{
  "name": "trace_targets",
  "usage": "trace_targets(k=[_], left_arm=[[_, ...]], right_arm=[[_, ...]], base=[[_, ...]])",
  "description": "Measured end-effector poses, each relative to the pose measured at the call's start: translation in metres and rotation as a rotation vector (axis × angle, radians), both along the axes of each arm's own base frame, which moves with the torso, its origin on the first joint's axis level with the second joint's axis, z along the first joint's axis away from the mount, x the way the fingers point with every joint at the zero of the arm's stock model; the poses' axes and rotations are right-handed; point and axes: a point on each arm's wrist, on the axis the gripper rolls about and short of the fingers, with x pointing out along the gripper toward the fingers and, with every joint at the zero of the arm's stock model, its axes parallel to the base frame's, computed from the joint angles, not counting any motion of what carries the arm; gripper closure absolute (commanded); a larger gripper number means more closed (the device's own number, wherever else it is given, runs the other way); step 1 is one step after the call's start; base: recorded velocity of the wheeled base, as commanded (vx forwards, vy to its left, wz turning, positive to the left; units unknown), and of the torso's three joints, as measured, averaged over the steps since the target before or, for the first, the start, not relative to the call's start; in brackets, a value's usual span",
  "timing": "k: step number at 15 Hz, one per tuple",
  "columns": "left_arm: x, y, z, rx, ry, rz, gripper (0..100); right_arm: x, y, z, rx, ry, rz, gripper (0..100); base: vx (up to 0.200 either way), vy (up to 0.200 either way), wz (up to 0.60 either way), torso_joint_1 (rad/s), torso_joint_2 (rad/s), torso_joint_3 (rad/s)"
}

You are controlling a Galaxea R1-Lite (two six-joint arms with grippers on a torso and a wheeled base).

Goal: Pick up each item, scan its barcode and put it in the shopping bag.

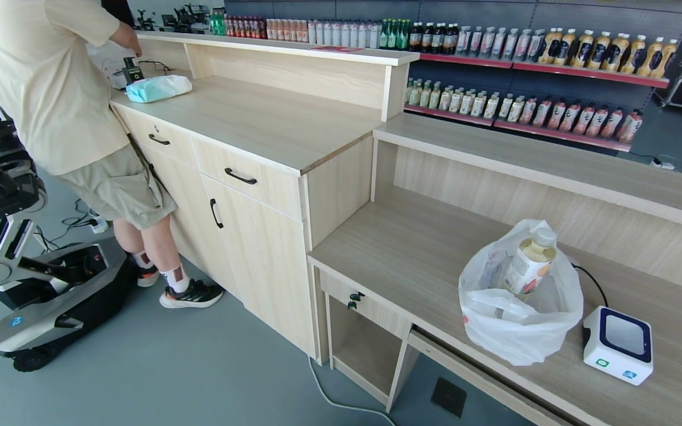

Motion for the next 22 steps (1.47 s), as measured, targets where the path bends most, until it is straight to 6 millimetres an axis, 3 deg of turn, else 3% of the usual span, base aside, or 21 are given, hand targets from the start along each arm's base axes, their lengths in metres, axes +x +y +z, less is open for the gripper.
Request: trace_targets(k=[3,7,15,22], left_arm=[[0.000,0.000,0.000,0.000,0.000,0.001,0],[0.000,0.000,0.000,0.001,0.001,-0.001,0],[0.000,0.000,0.000,0.000,0.000,0.001,0],[0.000,0.000,0.000,0.000,0.000,0.001,0]], right_arm=[[0.007,0.008,0.004,-0.022,-0.017,0.034,100],[0.033,0.013,-0.008,0.022,0.027,0.136,100],[0.084,-0.012,-0.076,0.184,0.229,0.186,100],[0.123,-0.007,-0.120,0.226,0.309,0.278,100]], base=[[0.000,0.000,0.40,0.006,0.00,0.000],[0.000,0.000,0.00,0.000,0.00,0.000],[0.000,0.000,0.00,0.000,0.00,0.000],[0.000,0.000,0.00,0.000,0.00,0.000]])
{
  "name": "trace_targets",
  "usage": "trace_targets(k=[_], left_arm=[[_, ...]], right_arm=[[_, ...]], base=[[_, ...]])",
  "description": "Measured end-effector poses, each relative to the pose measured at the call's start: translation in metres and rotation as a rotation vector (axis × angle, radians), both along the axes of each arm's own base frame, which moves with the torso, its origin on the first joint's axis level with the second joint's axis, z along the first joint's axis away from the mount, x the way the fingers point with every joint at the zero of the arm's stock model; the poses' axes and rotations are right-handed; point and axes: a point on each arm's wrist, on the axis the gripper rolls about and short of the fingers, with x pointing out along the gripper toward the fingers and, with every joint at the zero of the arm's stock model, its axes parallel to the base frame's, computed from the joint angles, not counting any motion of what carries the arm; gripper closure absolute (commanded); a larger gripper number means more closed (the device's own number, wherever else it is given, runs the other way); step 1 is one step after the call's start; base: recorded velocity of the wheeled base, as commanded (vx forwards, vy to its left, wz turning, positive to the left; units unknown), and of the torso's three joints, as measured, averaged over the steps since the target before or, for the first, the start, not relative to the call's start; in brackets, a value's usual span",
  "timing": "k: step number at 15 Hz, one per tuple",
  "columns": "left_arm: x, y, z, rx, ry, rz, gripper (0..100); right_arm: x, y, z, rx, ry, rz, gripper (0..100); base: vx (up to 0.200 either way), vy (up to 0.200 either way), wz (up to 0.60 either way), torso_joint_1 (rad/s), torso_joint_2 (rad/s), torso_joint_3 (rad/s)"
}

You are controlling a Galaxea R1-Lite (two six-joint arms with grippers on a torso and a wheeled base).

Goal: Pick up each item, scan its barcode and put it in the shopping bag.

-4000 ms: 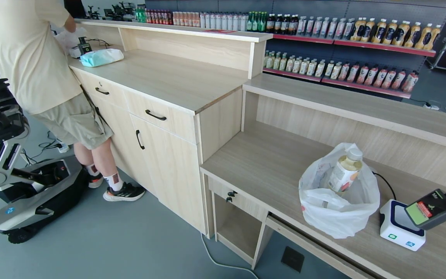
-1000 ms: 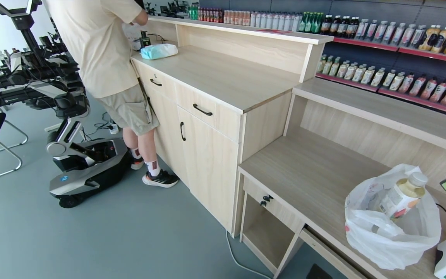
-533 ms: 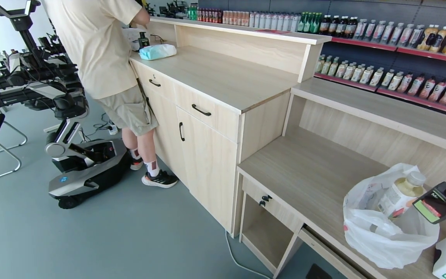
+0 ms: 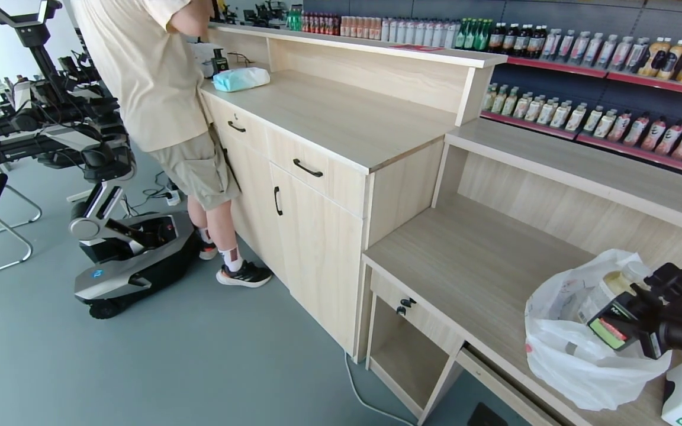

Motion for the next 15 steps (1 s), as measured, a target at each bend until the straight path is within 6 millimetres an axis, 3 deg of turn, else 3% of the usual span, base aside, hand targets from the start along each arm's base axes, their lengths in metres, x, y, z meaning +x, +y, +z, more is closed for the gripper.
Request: trace_targets(k=[8,15], left_arm=[[0.000,0.000,0.000,0.000,0.000,0.000,0],[0.000,0.000,0.000,0.001,0.000,0.000,0]], right_arm=[[0.037,0.003,-0.032,0.031,0.048,0.064,100],[0.047,0.001,-0.065,0.042,0.072,0.076,100]], base=[[0.000,0.000,0.00,0.000,0.00,0.000],[0.000,0.000,0.00,0.000,0.00,0.000]])
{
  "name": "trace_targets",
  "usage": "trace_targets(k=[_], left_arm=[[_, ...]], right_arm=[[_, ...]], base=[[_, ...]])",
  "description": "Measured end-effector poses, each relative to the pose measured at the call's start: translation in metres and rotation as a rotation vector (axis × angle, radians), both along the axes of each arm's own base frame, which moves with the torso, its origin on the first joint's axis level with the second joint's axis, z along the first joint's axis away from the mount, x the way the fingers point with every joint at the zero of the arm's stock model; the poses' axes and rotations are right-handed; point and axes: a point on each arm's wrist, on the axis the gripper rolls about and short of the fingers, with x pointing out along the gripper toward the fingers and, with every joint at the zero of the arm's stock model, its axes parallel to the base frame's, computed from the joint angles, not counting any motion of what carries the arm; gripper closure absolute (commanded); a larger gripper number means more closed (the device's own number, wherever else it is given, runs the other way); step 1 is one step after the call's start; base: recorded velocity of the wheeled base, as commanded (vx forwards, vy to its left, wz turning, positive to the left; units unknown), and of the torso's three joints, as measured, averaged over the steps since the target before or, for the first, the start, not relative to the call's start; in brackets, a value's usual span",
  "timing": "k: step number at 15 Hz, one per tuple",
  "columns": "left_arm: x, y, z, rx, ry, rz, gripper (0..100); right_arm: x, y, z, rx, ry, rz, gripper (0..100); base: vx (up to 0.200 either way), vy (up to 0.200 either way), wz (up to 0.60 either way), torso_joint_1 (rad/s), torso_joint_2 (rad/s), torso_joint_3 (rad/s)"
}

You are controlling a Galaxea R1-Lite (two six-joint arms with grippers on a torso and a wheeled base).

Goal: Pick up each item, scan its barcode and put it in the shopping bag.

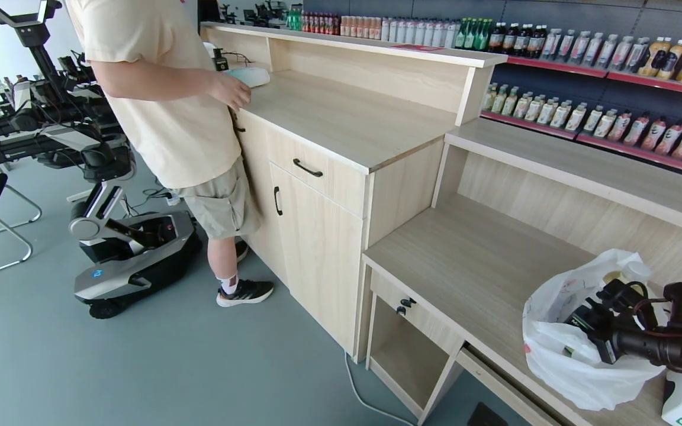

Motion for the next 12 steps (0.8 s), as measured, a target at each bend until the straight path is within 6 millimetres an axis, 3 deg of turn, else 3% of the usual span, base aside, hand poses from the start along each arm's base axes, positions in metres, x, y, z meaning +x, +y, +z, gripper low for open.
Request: trace_targets(k=[4,5,9,12], left_arm=[[0.000,0.000,0.000,0.000,0.000,0.000,0],[0.000,0.000,0.000,0.000,0.000,0.000,0],[0.000,0.000,0.000,0.000,0.000,0.000,0],[0.000,0.000,0.000,0.000,0.000,0.000,0]], right_arm=[[0.002,0.003,-0.012,0.012,0.022,0.012,100],[0.003,0.004,-0.013,0.014,0.029,0.015,0],[0.003,0.004,-0.016,0.021,0.037,0.012,0],[0.001,0.005,0.000,0.035,0.016,-0.007,0]], base=[[0.000,0.000,0.00,0.000,0.00,0.000],[0.000,0.000,0.00,0.000,0.00,0.000],[0.000,0.000,0.00,0.000,0.00,0.000],[0.000,0.000,0.00,0.000,0.00,0.000]])
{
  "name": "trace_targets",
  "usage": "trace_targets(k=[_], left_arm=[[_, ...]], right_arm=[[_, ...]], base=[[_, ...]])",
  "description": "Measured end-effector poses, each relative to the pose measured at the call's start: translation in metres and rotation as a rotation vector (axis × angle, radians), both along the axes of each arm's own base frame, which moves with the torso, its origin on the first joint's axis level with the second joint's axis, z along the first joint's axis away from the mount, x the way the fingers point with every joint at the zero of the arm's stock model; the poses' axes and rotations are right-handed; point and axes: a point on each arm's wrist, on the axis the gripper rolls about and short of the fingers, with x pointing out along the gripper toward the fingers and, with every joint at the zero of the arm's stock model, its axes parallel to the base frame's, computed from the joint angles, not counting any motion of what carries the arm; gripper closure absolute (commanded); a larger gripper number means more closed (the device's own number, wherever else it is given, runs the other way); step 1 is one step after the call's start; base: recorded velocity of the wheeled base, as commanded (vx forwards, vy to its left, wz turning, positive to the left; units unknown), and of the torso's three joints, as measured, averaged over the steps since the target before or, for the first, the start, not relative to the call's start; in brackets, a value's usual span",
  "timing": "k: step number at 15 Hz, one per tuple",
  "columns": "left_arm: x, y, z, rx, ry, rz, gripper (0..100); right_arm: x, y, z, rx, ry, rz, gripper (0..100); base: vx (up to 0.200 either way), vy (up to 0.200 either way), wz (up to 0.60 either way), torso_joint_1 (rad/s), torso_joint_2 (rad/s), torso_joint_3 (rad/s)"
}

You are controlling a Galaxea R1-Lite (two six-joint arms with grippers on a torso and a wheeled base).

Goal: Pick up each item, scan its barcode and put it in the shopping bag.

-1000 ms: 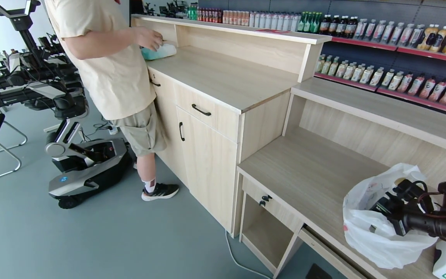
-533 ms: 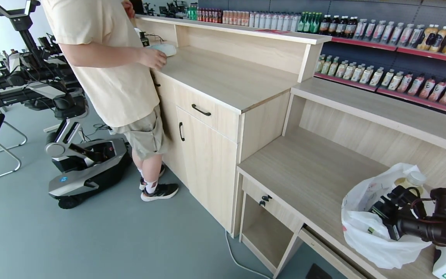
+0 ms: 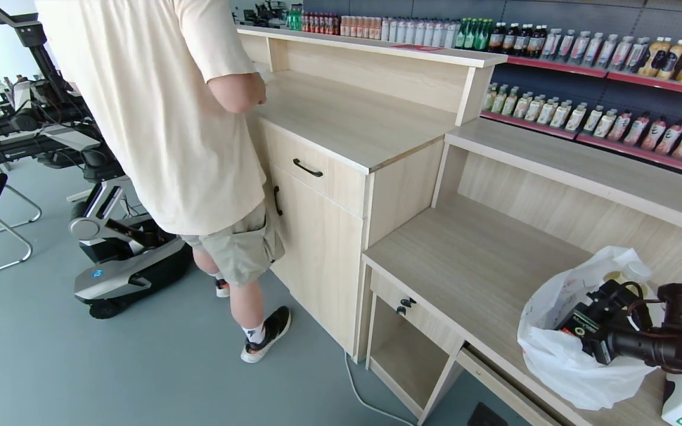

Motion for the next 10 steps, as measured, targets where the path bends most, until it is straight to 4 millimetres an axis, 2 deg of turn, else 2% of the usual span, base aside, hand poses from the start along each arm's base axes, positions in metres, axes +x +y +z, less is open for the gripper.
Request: trace_targets(k=[4,8,10], left_arm=[[0.000,0.000,0.000,0.000,0.000,0.000,0],[0.000,0.000,0.000,0.000,0.000,0.000,0],[0.000,0.000,0.000,0.000,0.000,0.000,0]], right_arm=[[-0.012,0.005,0.036,0.023,-0.052,-0.038,0],[-0.044,0.014,0.081,-0.008,-0.136,-0.062,0],[-0.063,0.018,0.110,-0.044,-0.204,-0.081,0]], base=[[0.000,0.000,0.00,0.000,0.00,0.000],[0.000,0.000,0.00,0.000,0.00,0.000],[0.000,0.000,0.00,0.000,0.00,0.000]])
